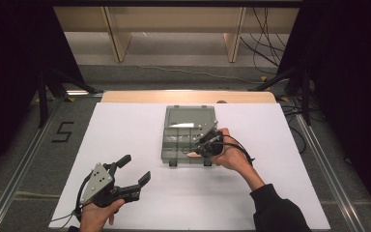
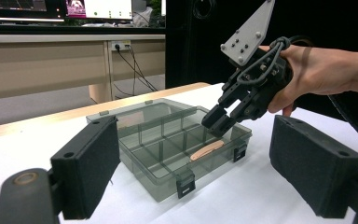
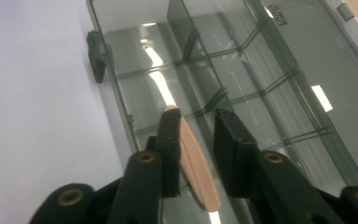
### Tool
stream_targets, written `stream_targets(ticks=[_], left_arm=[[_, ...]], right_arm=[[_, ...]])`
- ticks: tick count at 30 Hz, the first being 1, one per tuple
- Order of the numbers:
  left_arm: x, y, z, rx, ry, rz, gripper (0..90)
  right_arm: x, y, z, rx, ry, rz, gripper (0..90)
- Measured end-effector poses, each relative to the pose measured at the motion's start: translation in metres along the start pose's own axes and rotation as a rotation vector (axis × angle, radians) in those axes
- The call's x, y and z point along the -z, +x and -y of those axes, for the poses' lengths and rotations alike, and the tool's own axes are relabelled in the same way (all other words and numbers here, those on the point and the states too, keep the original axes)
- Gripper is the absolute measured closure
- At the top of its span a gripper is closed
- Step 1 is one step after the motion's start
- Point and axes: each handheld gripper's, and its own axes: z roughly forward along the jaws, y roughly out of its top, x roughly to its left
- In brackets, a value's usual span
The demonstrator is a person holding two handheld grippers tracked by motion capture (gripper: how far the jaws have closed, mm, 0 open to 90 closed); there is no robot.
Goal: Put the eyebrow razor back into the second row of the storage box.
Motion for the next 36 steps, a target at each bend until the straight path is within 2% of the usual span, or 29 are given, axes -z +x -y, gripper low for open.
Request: stream_targets(ticks=[4, 7, 8, 12, 15, 17, 19, 25, 28, 29, 36], left_arm=[[0.0, 0.0, 0.0, -0.002, 0.0, 0.001, 15.7], [0.0, 0.0, 0.0, -0.001, 0.0, 0.001, 15.7], [0.0, 0.0, 0.0, -0.001, 0.001, 0.001, 15.7], [0.001, 0.0, 0.0, -0.004, -0.001, -0.001, 15.7], [0.0, 0.0, 0.0, -0.003, 0.0, 0.0, 15.7], [0.0, 0.0, 0.0, -0.004, -0.001, 0.0, 15.7], [0.0, 0.0, 0.0, -0.003, 0.0, 0.0, 15.7], [0.001, 0.0, 0.0, -0.003, 0.0, 0.0, 15.6], [0.001, 0.0, 0.0, -0.002, 0.0, 0.0, 15.6], [0.001, 0.001, 0.0, -0.004, 0.0, 0.0, 15.6], [0.0, 0.0, 0.0, -0.002, 0.002, 0.002, 15.6]], right_arm=[[0.004, 0.001, -0.002, -0.046, -0.021, 0.004, 60.5], [0.009, 0.003, -0.004, -0.099, -0.065, 0.001, 48.9], [0.009, 0.003, -0.004, -0.099, -0.065, 0.001, 48.9], [0.014, 0.004, -0.005, -0.152, -0.105, -0.002, 41.9], [0.017, 0.003, -0.005, -0.163, -0.129, 0.002, 40.5], [0.022, 0.005, -0.007, -0.195, -0.153, -0.006, 39.1], [0.025, 0.005, -0.008, -0.197, -0.161, -0.02, 38.2], [0.03, 0.013, -0.012, -0.197, -0.199, -0.005, 35.7], [0.034, 0.014, -0.013, -0.2, -0.203, -0.02, 34.8], [0.034, 0.016, -0.013, -0.205, -0.218, -0.009, 34.4], [0.039, 0.019, -0.015, -0.217, -0.217, -0.027, 32.4]])
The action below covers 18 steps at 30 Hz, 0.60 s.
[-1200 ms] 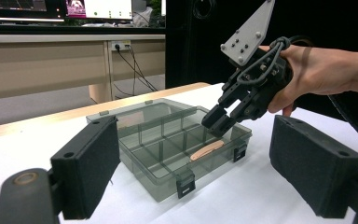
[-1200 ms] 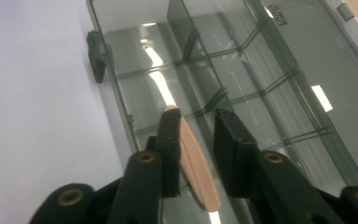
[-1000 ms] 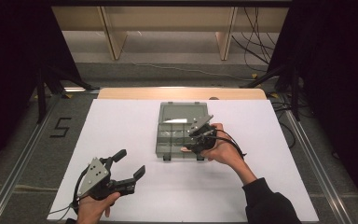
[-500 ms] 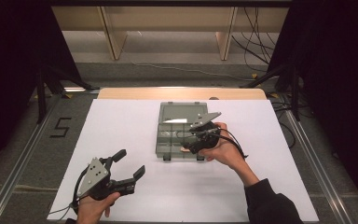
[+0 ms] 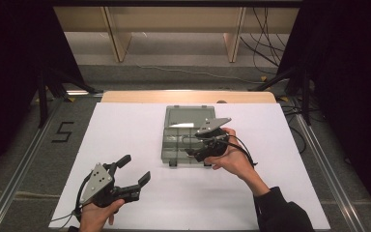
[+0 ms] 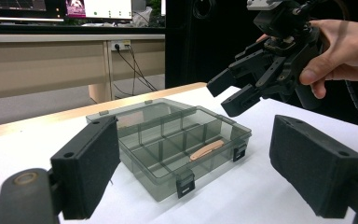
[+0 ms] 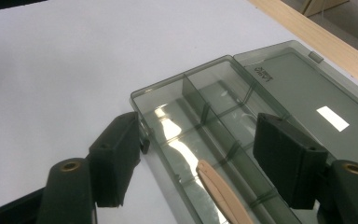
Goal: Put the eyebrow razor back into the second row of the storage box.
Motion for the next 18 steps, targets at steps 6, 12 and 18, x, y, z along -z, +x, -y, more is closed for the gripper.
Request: stream_targets(ticks=[6, 12, 18], left_arm=[[0.0, 0.0, 0.0, 0.0, 0.001, 0.003, 15.6], [0.0, 0.0, 0.0, 0.002, 0.002, 0.003, 15.6], [0.0, -0.001, 0.0, 0.005, 0.006, 0.006, 15.6]], right_arm=[[0.005, 0.003, 0.001, -0.004, -0.01, -0.003, 31.1], [0.008, 0.004, 0.0, -0.009, -0.041, 0.0, 30.0], [0.015, 0.008, 0.002, -0.012, -0.062, -0.001, 29.8]])
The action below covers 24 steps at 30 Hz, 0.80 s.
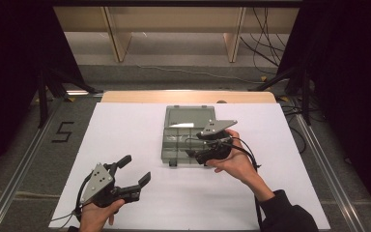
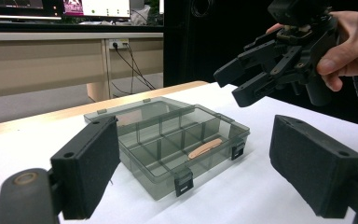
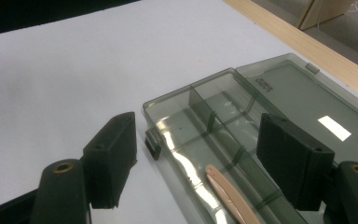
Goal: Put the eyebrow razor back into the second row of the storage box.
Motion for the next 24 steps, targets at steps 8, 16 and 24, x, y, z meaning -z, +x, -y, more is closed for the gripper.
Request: stream_targets(ticks=[8, 16, 24], left_arm=[[0.0, 0.0, 0.0, 0.0, 0.003, 0.002, 15.6], [0.0, 0.0, 0.0, -0.001, 0.005, 0.003, 15.6], [0.0, 0.0, 0.0, -0.002, 0.009, 0.002, 15.6]], right_arm=[[0.007, 0.003, 0.007, -0.019, -0.047, -0.013, 29.3], [0.014, 0.007, 0.013, -0.036, -0.082, -0.011, 28.6], [0.02, 0.011, 0.018, -0.035, -0.104, -0.015, 28.5]])
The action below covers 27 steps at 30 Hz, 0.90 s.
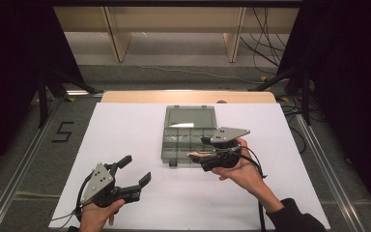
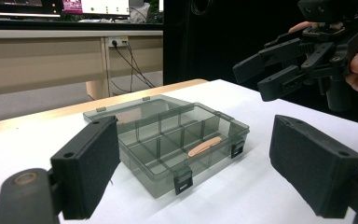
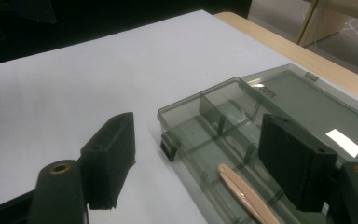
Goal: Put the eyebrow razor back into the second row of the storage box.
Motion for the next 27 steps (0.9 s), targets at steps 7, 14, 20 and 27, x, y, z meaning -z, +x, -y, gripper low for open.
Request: stream_targets(ticks=[7, 14, 20, 27], left_arm=[[0.0, 0.0, 0.0, 0.005, 0.002, 0.0, 15.6], [0.0, 0.0, 0.0, 0.003, 0.002, 0.001, 15.6], [-0.001, 0.0, 0.0, 0.002, 0.003, 0.001, 15.6], [-0.001, -0.001, 0.001, 0.004, 0.005, 0.001, 15.6]], right_arm=[[0.006, 0.002, 0.007, -0.001, -0.03, 0.002, 28.4], [0.015, 0.002, 0.014, -0.014, -0.071, 0.009, 28.3], [0.023, 0.003, 0.021, -0.041, -0.09, 0.015, 27.2], [0.031, 0.006, 0.032, -0.073, -0.103, 0.02, 25.0]])
